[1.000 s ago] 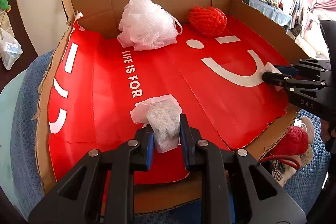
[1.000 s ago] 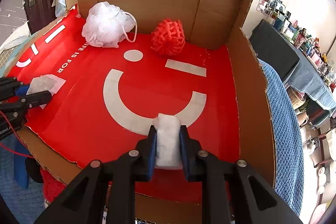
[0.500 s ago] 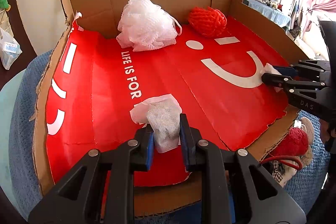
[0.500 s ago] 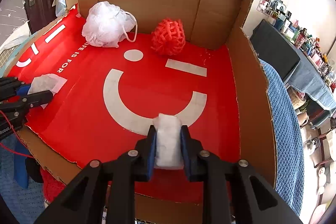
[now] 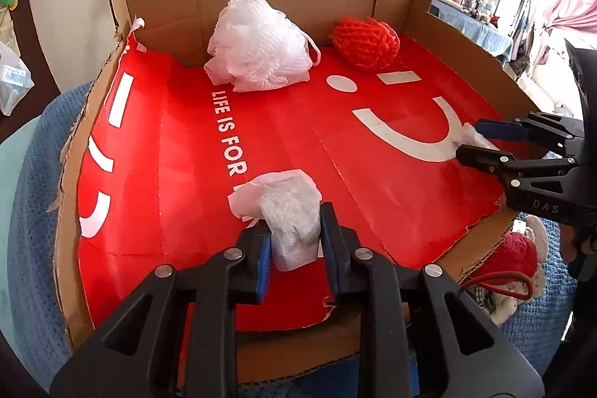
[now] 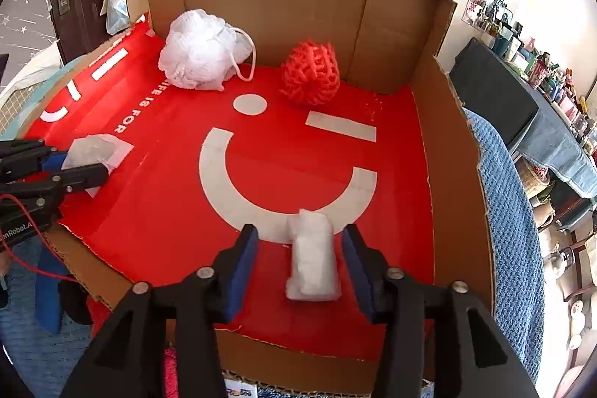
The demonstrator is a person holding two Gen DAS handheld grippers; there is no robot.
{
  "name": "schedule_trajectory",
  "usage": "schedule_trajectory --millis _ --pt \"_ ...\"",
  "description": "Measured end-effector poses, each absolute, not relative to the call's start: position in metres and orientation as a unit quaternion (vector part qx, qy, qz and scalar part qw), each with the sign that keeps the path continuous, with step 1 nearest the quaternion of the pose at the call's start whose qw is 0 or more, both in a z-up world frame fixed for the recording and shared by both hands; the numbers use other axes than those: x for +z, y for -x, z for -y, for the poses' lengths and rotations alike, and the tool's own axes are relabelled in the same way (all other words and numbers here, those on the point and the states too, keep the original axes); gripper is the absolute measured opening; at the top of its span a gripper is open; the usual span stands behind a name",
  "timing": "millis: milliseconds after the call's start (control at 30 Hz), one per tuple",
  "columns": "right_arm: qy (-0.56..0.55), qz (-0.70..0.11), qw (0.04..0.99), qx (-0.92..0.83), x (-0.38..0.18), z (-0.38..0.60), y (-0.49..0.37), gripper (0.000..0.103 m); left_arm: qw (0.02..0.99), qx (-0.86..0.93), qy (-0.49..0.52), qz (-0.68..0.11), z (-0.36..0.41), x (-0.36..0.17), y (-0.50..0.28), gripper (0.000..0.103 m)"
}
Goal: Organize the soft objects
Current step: 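Open the right tool to set the cloth down while the left releases the sachet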
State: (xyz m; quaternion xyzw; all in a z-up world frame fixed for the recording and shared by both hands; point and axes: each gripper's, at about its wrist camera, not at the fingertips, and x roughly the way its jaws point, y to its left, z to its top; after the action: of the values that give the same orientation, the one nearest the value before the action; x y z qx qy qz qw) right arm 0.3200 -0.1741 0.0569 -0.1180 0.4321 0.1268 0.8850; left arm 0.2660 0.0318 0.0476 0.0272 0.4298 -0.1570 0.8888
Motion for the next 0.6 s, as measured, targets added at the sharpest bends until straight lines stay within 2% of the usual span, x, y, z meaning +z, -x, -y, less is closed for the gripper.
schedule_trajectory --millis 33,67,100,133,167,433,600 --pt "0.117 -0.43 0.886 0.128 0.058 0.174 -0.319 0.054 0.889 -0.158 -0.026 -0.429 -0.032 0.048 -0.265 0.028" --pt "0.117 -0.428 0.887 0.129 0.06 0.173 -0.318 0.056 0.89 -0.157 -0.026 -0.427 -0.032 0.049 -0.264 0.034" --pt "0.116 -0.427 0.888 0.129 0.061 0.173 -0.317 0.057 0.892 -0.157 -0.027 -0.424 -0.032 0.05 -0.263 0.053" --pt "0.115 -0.425 0.889 0.13 0.062 0.173 -0.316 0.057 0.894 -0.155 -0.027 -0.421 -0.031 0.052 -0.262 0.062" --pt "0.114 -0.423 0.889 0.131 0.064 0.173 -0.315 0.057 0.897 -0.153 -0.027 -0.413 -0.031 0.054 -0.26 0.065" --pt "0.105 -0.399 0.901 0.134 0.082 0.172 -0.299 0.067 0.915 -0.148 -0.027 -0.375 -0.031 0.079 -0.241 0.066" --pt "0.099 -0.378 0.91 0.137 0.099 0.173 -0.283 0.074 0.926 -0.149 -0.021 -0.347 -0.03 0.098 -0.222 0.071"
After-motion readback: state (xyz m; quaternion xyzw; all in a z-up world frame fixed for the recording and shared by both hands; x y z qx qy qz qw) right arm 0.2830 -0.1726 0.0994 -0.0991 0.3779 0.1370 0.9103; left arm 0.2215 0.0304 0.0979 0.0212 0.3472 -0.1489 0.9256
